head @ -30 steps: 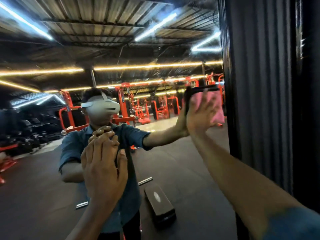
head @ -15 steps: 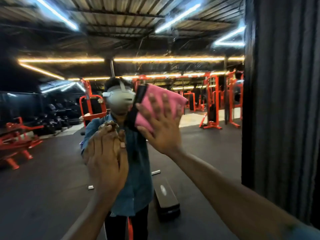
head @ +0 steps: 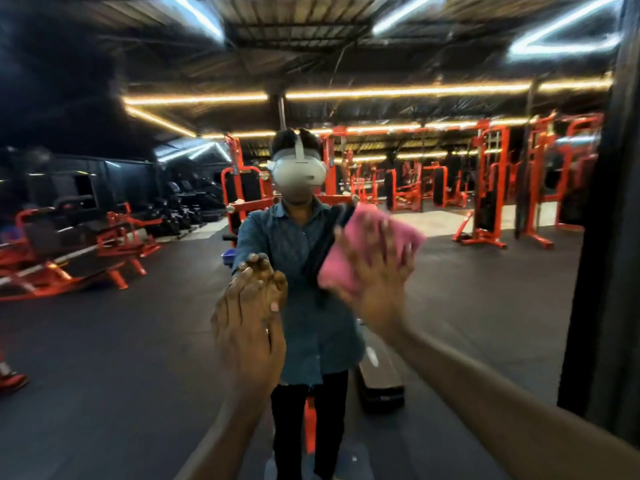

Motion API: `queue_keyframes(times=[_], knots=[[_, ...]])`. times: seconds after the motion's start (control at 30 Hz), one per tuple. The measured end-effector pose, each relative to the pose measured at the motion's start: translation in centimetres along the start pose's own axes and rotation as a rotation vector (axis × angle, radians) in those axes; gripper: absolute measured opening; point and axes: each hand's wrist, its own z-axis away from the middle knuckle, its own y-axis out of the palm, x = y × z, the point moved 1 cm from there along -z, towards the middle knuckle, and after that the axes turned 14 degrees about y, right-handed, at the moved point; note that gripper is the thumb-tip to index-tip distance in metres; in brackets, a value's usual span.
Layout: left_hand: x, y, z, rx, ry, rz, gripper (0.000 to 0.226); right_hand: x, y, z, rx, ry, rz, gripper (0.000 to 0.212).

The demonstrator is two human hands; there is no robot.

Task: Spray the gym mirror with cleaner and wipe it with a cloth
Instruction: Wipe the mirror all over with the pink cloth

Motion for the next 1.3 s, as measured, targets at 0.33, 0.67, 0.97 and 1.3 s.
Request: queue_keyframes(times=[0.33, 0.67, 0.97, 1.3], knots=[[11.1, -8.2, 0.1, -0.056, -0.102, -0.113, 0.043, 18.5, 2.0, -5.1, -0.036, -0.261, 0.048, 0.071], [18.0, -17.2, 7.9, -0.002, -0.218, -0.086, 0.037, 30.2, 8.8, 15.0, 0.616, -0.381, -0.762, 0.038], [21.3, -22.3, 13.6, 0.094, -0.399, 0.023, 0.037, 33.8, 5.7, 16.2, 0.898, 0.499, -1.134, 0.025], [20.6, -24.7, 15.8, 0.354, -0.64, 0.091, 0.061, 35.0, 4.2, 19.9, 1.437, 0.832, -1.559, 0.03]])
